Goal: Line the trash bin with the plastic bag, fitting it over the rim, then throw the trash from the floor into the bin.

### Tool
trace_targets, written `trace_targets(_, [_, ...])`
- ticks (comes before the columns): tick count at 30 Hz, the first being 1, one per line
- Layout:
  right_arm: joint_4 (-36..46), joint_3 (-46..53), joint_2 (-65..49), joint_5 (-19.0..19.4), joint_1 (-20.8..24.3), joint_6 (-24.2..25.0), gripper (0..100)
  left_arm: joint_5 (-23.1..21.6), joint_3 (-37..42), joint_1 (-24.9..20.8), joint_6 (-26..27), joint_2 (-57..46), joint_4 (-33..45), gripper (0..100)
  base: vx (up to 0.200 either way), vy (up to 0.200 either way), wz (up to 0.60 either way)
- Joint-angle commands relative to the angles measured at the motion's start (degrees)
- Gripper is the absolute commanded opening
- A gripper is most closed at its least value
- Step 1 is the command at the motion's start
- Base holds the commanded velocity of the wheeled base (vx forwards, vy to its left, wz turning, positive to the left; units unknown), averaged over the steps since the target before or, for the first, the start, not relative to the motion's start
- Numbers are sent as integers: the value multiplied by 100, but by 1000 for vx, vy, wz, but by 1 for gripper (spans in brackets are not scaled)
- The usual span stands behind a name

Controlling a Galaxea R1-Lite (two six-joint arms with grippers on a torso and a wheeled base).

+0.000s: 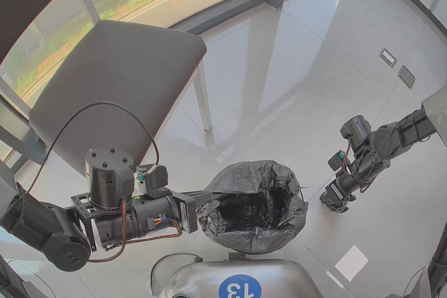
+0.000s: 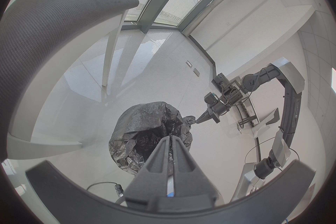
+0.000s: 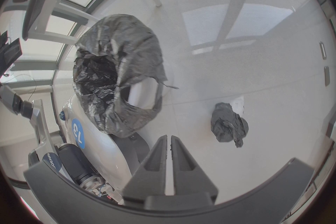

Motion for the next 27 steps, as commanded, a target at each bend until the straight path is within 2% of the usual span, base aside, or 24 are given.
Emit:
trace_targets(1, [4,-22,-165,8,191,-142,100,-1,-24,0,-3,7,-1,0,0,0,0])
trace_targets(17, [-14,-303,283,8,710,-89,100,17,-24,0,-12,-19,-10,0,0,0,0])
trace_targets(27, [-5,-382,591,0,762,-89,100,26,-33,0,-3,-28,-18,0,0,0,0])
